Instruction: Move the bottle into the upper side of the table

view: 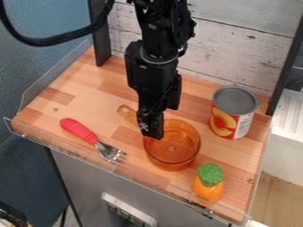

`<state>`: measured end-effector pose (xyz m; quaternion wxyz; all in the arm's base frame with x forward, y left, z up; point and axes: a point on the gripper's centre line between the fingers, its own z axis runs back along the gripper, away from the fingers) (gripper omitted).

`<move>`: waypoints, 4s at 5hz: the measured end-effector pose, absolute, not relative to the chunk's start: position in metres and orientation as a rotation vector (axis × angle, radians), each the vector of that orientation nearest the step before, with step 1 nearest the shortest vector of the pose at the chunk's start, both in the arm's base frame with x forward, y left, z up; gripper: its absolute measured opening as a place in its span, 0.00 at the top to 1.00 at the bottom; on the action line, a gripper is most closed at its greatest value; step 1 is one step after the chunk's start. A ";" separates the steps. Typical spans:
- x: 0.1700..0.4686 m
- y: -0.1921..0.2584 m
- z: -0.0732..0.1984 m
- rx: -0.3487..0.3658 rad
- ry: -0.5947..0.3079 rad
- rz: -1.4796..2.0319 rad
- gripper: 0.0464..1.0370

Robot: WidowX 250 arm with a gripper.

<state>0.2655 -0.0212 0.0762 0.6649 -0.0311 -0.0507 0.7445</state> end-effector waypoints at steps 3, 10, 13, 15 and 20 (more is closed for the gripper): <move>0.244 -0.054 0.074 -0.026 -0.084 1.599 0.04; 0.250 -0.114 0.020 0.075 -0.022 1.464 0.35; 0.254 -0.096 0.039 0.057 -0.023 1.480 0.44; 0.297 -0.064 0.081 -0.037 -0.012 1.554 0.44; 0.412 -0.013 0.058 0.010 -0.086 1.798 0.44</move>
